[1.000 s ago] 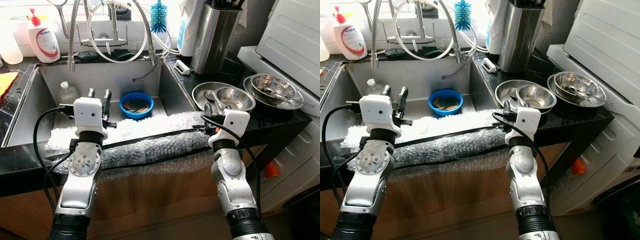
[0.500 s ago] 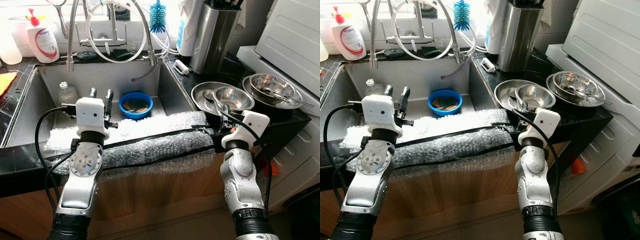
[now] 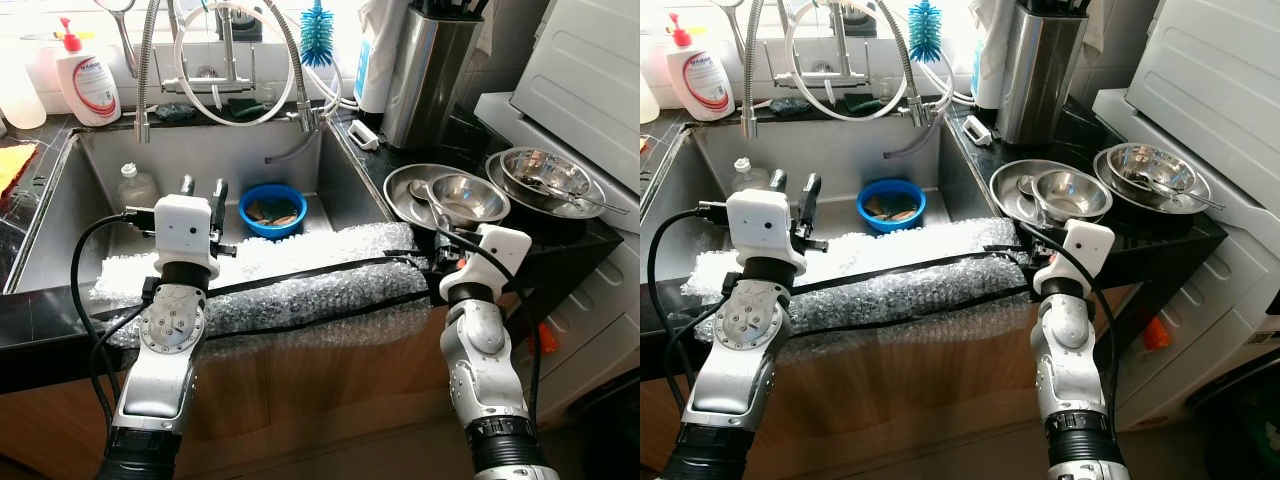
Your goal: Kitchen organization
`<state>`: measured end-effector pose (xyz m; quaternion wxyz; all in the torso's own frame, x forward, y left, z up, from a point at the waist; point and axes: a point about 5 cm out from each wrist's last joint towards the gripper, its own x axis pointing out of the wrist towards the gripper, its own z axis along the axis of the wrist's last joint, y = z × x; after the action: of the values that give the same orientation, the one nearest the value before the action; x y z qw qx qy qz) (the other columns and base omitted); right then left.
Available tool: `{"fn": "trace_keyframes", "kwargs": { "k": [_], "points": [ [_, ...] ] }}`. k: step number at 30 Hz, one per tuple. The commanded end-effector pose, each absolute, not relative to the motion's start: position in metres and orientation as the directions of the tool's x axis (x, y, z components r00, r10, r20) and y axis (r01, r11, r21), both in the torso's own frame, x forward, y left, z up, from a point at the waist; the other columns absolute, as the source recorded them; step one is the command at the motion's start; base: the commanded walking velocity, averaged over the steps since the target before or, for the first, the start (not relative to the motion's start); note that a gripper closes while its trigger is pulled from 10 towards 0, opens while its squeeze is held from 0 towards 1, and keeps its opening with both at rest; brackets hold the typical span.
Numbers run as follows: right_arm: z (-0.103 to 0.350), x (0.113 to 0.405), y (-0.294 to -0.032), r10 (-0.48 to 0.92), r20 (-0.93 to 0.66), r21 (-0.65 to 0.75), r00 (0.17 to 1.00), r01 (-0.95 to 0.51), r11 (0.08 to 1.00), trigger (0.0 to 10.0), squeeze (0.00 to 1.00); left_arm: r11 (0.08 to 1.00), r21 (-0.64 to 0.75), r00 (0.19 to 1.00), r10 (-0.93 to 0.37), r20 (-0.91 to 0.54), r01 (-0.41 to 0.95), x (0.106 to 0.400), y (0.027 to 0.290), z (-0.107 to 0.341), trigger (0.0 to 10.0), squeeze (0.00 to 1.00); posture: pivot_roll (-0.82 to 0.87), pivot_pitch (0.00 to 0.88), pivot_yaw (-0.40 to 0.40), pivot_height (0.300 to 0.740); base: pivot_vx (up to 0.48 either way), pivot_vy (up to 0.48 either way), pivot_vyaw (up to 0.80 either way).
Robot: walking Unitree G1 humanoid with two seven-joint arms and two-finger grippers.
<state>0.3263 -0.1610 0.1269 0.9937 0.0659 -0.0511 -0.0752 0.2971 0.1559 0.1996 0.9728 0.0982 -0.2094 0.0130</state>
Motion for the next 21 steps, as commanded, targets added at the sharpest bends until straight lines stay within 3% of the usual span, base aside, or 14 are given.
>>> {"fn": "trace_keyframes", "kwargs": {
  "k": [1,14,15,16,17,21],
  "points": [
    [0.1267,0.3299,-0.1597,-0.132,0.076,0.137,0.988,0.121,0.983,10.0,0.00,0.980,0.188,0.897,-0.032,0.440,-0.057,0.2975,0.1516,0.2073,10.0,0.00,0.02,0.000,-0.084,0.740,0.000,0.000,0.00],
    [0.1249,0.3320,-0.1539,-0.095,0.063,0.130,0.994,0.086,0.988,10.0,0.00,0.981,0.188,0.895,-0.037,0.444,-0.053,0.2977,0.1499,0.2084,10.0,0.00,0.02,0.000,-0.083,0.740,0.000,0.000,0.00],
    [0.1246,0.3321,-0.1535,-0.093,0.061,0.129,0.994,0.085,0.988,5.8,0.00,0.981,0.187,0.896,-0.037,0.443,-0.053,0.2978,0.1498,0.2084,10.0,0.00,0.02,0.000,-0.084,0.740,0.000,0.000,0.00],
    [0.1246,0.3321,-0.1535,-0.093,0.061,0.129,0.994,0.085,0.988,5.8,0.00,0.981,0.187,0.896,-0.037,0.443,-0.053,0.2978,0.1498,0.2084,10.0,0.00,0.02,0.000,-0.084,0.740,0.000,0.000,0.00],
    [0.1244,0.3322,-0.1534,-0.092,0.060,0.129,0.994,0.084,0.988,0.0,0.00,0.981,0.187,0.896,-0.037,0.443,-0.053,0.2978,0.1497,0.2084,10.0,0.00,0.02,0.000,-0.084,0.740,0.000,0.000,0.00],
    [0.1242,0.3325,-0.1534,-0.091,0.058,0.130,0.994,0.083,0.988,0.0,0.00,0.981,0.188,0.896,-0.038,0.442,-0.051,0.2981,0.1495,0.2083,10.0,0.00,0.02,0.000,-0.083,0.740,0.000,0.000,0.00]
  ]
}}
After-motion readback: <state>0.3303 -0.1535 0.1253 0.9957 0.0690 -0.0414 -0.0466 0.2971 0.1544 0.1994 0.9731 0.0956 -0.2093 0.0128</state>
